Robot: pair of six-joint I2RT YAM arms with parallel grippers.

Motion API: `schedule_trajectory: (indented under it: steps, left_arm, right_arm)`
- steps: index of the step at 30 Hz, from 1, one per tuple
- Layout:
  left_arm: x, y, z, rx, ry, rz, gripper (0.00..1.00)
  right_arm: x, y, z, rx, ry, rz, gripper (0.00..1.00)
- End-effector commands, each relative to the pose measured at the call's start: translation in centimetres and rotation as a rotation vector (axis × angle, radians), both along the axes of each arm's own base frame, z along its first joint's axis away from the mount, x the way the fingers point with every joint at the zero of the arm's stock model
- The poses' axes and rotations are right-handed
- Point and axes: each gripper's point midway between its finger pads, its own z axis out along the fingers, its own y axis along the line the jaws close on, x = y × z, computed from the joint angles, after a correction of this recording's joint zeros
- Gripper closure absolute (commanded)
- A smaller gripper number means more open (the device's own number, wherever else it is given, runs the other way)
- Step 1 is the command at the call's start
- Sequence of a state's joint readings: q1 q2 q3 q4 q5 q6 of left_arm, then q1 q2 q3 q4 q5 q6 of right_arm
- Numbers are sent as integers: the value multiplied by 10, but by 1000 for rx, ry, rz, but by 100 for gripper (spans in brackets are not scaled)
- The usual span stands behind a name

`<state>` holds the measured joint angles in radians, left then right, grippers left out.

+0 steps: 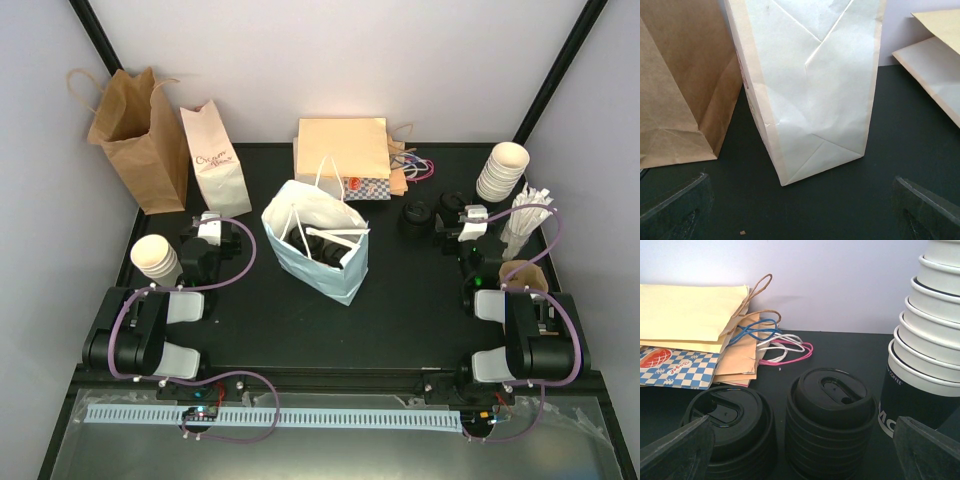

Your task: Pack the takeout coffee

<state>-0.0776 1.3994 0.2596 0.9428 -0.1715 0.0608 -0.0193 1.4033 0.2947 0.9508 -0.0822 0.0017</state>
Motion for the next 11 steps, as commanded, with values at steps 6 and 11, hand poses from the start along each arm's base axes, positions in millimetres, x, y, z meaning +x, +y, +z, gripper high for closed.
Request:
schedule_trajectory:
  steps: [6,11]
  left_arm:
    - [8,-2,25,1,-76,-20,1]
    - [8,-3,25,1,-76,-20,1]
  right_arm:
    - [0,-1,12,-7,-56,-2,0]
    - [0,0,12,-8,-54,-1,0]
